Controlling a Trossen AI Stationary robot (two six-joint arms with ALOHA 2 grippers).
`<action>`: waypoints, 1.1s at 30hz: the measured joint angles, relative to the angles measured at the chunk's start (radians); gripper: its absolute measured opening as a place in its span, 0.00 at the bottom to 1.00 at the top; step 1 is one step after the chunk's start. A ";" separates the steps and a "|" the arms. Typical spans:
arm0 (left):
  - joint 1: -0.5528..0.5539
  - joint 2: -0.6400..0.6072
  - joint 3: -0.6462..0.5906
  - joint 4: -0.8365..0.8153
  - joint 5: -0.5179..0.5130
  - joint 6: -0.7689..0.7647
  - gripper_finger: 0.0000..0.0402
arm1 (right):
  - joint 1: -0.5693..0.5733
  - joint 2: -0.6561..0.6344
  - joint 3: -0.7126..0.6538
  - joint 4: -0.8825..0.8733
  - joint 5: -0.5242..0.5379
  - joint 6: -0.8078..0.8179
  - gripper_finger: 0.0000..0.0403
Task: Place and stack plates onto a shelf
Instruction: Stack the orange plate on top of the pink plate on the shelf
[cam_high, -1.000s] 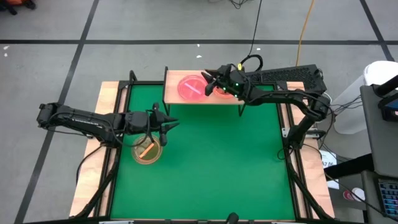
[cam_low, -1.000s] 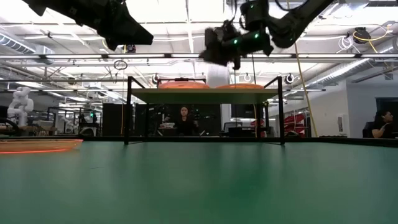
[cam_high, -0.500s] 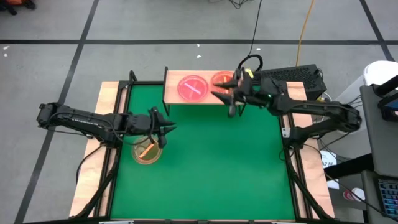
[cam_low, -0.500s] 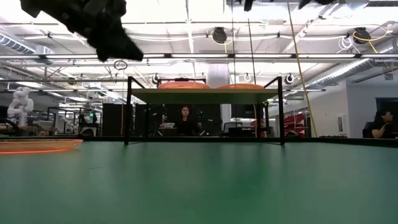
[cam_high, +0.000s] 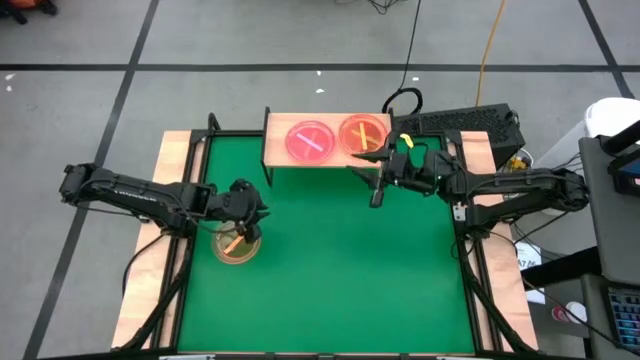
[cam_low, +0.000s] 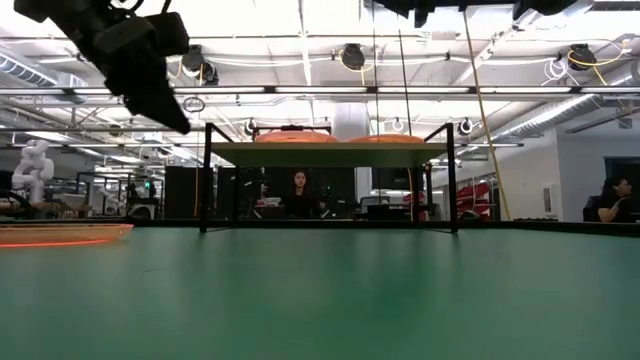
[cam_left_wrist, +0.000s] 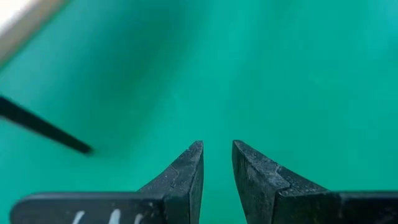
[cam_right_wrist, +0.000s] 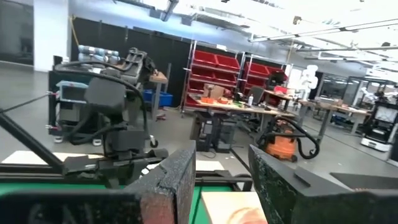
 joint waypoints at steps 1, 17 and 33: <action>-0.008 0.000 0.000 -0.016 0.009 -0.024 0.22 | 0.004 0.000 -0.004 0.004 0.000 0.000 0.33; -0.190 0.178 -0.003 -0.112 0.050 -0.346 0.22 | 0.070 0.000 -0.013 -0.038 -0.001 -0.009 0.33; -0.329 0.441 0.069 -0.221 0.060 -0.534 0.22 | 0.071 0.000 -0.013 -0.114 -0.002 -0.005 0.33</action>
